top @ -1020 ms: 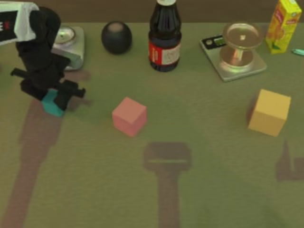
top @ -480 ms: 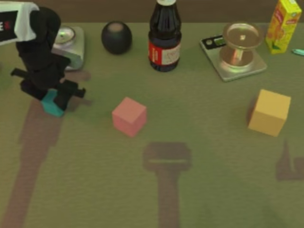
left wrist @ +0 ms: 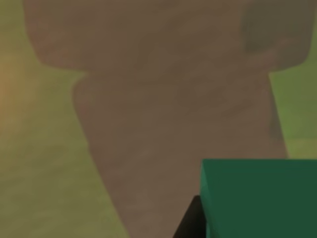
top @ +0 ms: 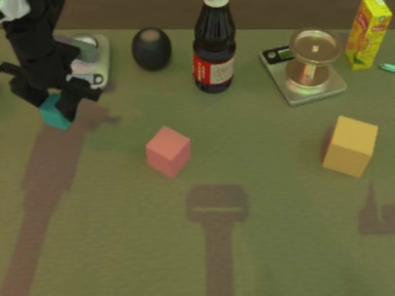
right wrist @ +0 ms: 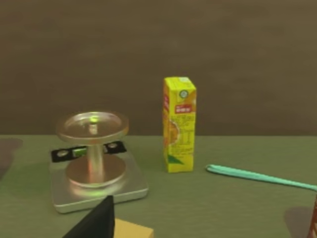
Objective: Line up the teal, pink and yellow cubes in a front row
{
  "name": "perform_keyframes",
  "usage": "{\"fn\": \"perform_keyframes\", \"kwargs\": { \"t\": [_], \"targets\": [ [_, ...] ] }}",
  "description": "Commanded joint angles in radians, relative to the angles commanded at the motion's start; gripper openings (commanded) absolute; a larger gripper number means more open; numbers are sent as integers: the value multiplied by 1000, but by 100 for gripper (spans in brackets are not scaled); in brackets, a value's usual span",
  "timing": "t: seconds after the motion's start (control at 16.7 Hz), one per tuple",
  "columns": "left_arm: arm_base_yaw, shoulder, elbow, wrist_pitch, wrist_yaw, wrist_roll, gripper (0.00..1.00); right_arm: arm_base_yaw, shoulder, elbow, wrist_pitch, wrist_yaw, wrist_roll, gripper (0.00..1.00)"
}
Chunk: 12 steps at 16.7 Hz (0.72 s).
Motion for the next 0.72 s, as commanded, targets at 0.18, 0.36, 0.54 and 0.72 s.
{"fn": "perform_keyframes", "kwargs": {
  "t": [0.18,0.36,0.54,0.72],
  "targets": [
    [2,-10,13,-17,0,-1,0,0,0,0,0,0,0,100],
    [-4,-6,11,-15,-1,0,0,0,0,0,0,0,0,100],
    [-48,3,28,-25,-2,-56,0,0,0,0,0,0,0,100],
    [-136,20,63,-46,-6,-183,0,0,0,0,0,0,0,100]
  ]
}}
